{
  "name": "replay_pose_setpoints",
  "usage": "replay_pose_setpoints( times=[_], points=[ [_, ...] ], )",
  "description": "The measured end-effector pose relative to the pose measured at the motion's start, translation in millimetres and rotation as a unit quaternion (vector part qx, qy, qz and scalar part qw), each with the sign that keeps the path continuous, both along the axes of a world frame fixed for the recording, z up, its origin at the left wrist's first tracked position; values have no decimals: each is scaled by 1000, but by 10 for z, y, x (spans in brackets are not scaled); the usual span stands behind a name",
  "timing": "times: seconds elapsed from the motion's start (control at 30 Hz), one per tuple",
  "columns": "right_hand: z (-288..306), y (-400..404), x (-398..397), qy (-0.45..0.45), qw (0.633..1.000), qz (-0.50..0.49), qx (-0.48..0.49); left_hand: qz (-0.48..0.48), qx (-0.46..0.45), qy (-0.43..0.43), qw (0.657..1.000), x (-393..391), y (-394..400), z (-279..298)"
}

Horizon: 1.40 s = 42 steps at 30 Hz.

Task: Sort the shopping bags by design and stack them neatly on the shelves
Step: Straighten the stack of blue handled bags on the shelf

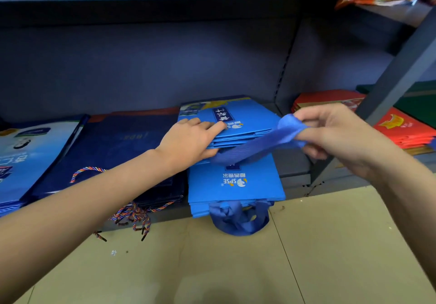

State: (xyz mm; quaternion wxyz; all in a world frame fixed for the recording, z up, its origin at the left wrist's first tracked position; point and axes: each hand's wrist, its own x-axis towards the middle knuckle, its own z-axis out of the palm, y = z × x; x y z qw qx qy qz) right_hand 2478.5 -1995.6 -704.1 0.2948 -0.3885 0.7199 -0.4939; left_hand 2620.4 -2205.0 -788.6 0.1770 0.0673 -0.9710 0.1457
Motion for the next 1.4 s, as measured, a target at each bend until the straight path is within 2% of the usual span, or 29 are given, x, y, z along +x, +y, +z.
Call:
replay_pose_setpoints(
  times=[0.03, 0.1, 0.13, 0.17, 0.2, 0.27, 0.3, 0.37, 0.47, 0.57, 0.67, 0.73, 0.8, 0.83, 0.97, 1.03, 1.13, 1.2, 1.3, 1.4],
  points=[
    [57, -6, 63, -59, 998, 25, 0, -1, 5, 5, 1000, -3, 5, 20],
    [13, -106, 250, -158, 984, 37, -66, 3, 7, 8, 1000, 1, 3, 37],
    [-81, -165, 370, -143, 983, 24, -111, 2, 7, 7, 1000, 4, -1, 35],
    [-238, -217, 446, -15, 989, -5, -145, -1, 11, 4, 1000, 3, 4, 36],
    [-452, -269, 464, 161, 974, -31, -155, -5, 21, 1, 1000, 4, 19, 38],
    [-862, -350, 498, 402, 911, 6, -96, 8, 39, -20, 999, 11, 54, 43],
    [-1027, -362, 492, 478, 875, 38, -70, 23, 50, -27, 998, 10, 50, 36],
    [-1224, -347, 507, 576, 813, 57, -66, 32, 63, -22, 997, 15, 42, 51],
    [-1372, -383, 460, 637, 767, 22, -75, 9, 40, 35, 999, -14, 17, 88],
    [-1413, -457, 341, 621, 782, 22, 48, 10, 23, 49, 998, -32, -24, 126],
    [-1602, -485, 381, 569, 784, 104, 227, 21, -30, 78, 996, -78, -60, 233],
    [-1759, -518, 429, 539, 800, 126, 232, 32, -63, 82, 994, -121, -81, 310],
    [-1675, -575, 523, 555, 781, 116, 262, 31, -90, 76, 993, -154, -122, 323],
    [-1569, -621, 536, 533, 791, 109, 279, 26, -99, 74, 992, -163, -133, 307],
    [-1442, -883, 479, 405, 868, 26, 286, 35, -113, 73, 990, -146, -149, 282],
    [-1388, -988, 482, 382, 880, -14, 281, 29, -98, 81, 992, -143, -148, 278],
    [-1280, -1124, 411, 233, 937, -139, 221, 20, -85, 77, 993, -137, -139, 219],
    [-1242, -1117, 387, 171, 954, -182, 165, 8, -87, 77, 993, -129, -139, 175],
    [-1263, -916, 458, 164, 975, -113, 102, -2, -95, 74, 993, -107, -147, 124],
    [-1351, -658, 523, 218, 969, -10, 115, 5, -113, 76, 991, -97, -147, 119]
  ],
)
